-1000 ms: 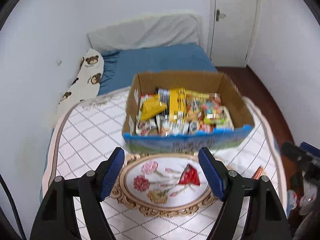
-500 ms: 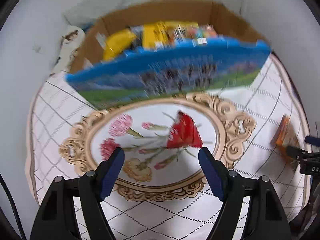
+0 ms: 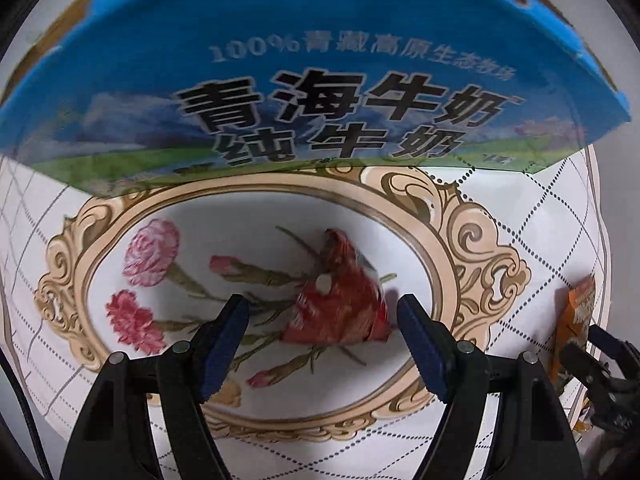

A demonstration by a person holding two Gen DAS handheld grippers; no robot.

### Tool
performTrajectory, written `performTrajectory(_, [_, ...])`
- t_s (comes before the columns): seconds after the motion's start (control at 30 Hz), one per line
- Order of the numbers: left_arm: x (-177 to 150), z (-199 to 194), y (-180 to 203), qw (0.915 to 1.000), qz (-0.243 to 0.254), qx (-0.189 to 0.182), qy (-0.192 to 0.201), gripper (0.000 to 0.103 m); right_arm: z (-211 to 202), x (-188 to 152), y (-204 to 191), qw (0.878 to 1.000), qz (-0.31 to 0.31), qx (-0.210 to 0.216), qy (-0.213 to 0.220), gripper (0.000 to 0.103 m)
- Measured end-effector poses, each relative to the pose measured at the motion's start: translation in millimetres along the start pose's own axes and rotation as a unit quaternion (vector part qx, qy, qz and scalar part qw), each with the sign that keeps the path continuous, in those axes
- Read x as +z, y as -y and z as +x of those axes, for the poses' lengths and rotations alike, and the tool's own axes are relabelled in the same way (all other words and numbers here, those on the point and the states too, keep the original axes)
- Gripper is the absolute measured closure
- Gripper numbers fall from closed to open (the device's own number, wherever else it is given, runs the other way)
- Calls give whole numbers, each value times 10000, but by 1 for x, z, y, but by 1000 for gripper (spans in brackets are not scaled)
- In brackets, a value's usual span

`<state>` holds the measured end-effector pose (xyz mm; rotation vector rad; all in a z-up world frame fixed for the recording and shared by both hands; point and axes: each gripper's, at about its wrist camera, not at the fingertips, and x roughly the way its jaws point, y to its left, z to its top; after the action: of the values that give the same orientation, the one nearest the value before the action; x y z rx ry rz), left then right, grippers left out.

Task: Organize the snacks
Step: 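Grasp the red packet with the left tool while the right tool grasps the orange seed bag, then carry both bags into the box and open both tools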

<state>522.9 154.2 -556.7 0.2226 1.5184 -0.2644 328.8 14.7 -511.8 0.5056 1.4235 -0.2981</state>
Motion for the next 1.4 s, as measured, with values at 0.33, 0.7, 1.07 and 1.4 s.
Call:
performTrajectory(0.33, [-6,0,13,9996,245,59,138,66,15,24,1,9986,-94,-514,-64,17])
performTrajectory(0.7, [-95,-2,-34,9991,-49,-275,-317,66,28,-31,-63,9966,-650,-395,-305,35])
performTrajectory(1.07, [-116,24,-84,9912,-816,-814,-646,65,65,-71,-141,9832,-1516,-459,-907,13])
performTrajectory(1.4, [-119,15,-68,9951,-634,-523,-543,67,48,-67,-115,9902,-1259,-296,-527,45])
